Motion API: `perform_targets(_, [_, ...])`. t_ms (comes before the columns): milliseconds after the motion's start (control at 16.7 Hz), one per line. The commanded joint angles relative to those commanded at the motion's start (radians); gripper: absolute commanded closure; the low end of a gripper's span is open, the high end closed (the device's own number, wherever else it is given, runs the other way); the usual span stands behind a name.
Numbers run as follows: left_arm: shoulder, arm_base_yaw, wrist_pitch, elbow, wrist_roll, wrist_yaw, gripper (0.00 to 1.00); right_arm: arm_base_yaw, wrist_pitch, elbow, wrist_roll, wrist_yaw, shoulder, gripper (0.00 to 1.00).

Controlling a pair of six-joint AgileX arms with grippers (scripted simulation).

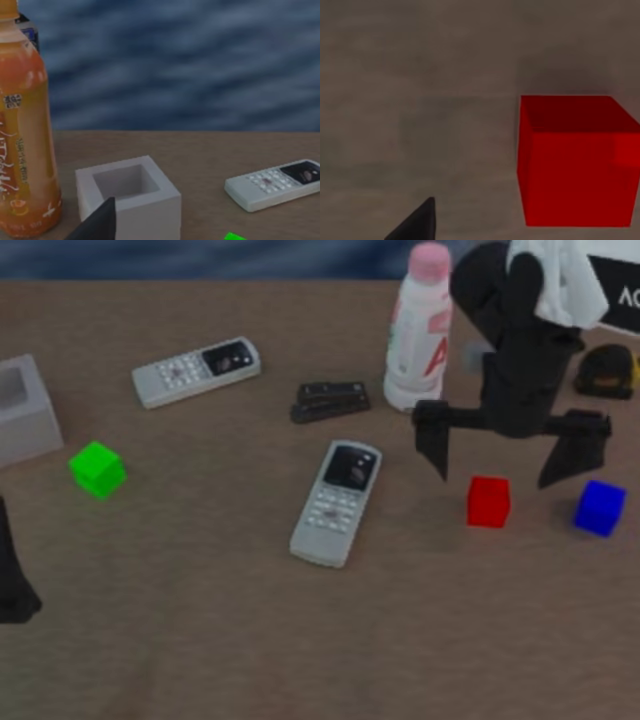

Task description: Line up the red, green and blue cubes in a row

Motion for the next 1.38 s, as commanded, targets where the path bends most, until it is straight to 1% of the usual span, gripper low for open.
perform_targets(300, [0.000, 0.000, 0.000, 0.000, 0.000, 0.000, 0.00, 0.003, 0.201, -0.120, 0.004, 0.001, 0.071, 0.00])
perform_targets(600, [0.000, 0.000, 0.000, 0.000, 0.000, 0.000, 0.00, 0.004, 0.227, -0.139, 0.005, 0.001, 0.085, 0.00])
perform_targets(1380, [0.000, 0.000, 0.000, 0.000, 0.000, 0.000, 0.00, 0.004, 0.227, -0.139, 0.005, 0.001, 0.085, 0.98])
